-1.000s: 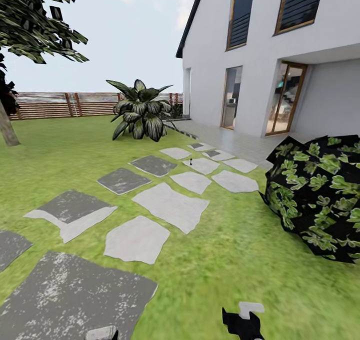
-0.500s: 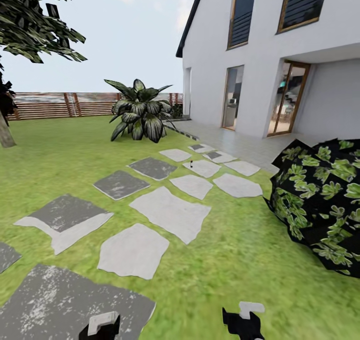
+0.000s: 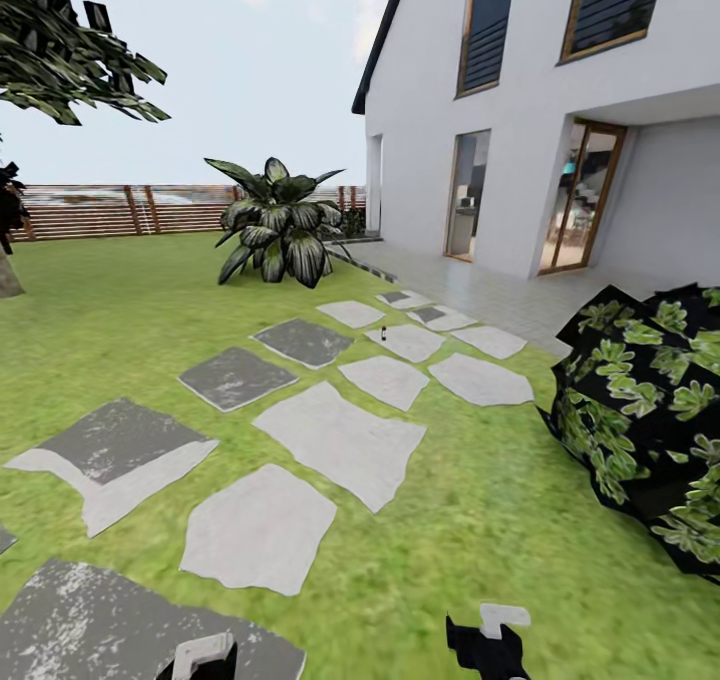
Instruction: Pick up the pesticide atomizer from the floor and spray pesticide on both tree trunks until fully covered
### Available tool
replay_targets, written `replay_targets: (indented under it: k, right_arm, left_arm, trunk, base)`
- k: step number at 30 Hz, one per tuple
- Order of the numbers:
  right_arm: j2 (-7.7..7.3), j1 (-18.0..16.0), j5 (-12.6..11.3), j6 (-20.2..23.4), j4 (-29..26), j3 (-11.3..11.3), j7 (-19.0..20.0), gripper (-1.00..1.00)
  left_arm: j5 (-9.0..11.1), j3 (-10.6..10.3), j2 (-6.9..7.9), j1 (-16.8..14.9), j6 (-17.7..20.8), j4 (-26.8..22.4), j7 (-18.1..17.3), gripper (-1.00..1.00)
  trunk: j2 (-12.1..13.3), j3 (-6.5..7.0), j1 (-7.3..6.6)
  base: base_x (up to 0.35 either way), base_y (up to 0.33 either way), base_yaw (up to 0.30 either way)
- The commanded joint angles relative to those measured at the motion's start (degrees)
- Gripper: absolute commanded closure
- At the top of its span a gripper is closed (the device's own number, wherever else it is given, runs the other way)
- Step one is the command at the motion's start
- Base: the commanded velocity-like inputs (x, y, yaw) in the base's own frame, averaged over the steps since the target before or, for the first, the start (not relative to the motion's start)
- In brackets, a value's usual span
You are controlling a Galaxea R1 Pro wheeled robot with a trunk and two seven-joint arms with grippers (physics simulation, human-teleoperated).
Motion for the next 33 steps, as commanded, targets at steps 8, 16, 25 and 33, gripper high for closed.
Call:
replay_targets:
  k: [8,16,25,33]
  right_arm:
    - [0.02,-0.04,-0.03,-0.19,0.06,-0.35,0.0,-1.0]
    - [-0.21,-0.04,-0.01,-0.12,0.2,-0.56,-0.08,-1.0]
    - [-0.4,-0.04,0.0,-0.12,0.29,-0.59,-0.08,-1.0]
    - [-0.33,-0.04,0.07,-0.1,0.3,-0.51,-0.14,-1.0]
  left_arm:
    - [0.31,-0.17,0.14,-3.03,-0.22,3.64,0.09,-1.0]
    - [0.45,-0.19,0.15,-3.67,-0.3,4.43,0.03,-1.0]
    - [0.32,-0.23,0.15,-3.67,-0.39,4.51,0.01,-1.0]
    - [0.38,-0.23,0.15,-3.65,-0.55,4.51,-0.19,-1.0]
  trunk:
    - [-0.03,-0.06,0.03]
    - [-0.03,-0.06,0.03]
    - [-0.03,-0.06,0.03]
    - [-0.03,-0.06,0.03]
  base:
    - [0.324,-0.124,0.0]
    - [0.321,-0.133,0.0]
    - [0.324,-0.101,0.0]
    - [0.328,-0.052,0.0]
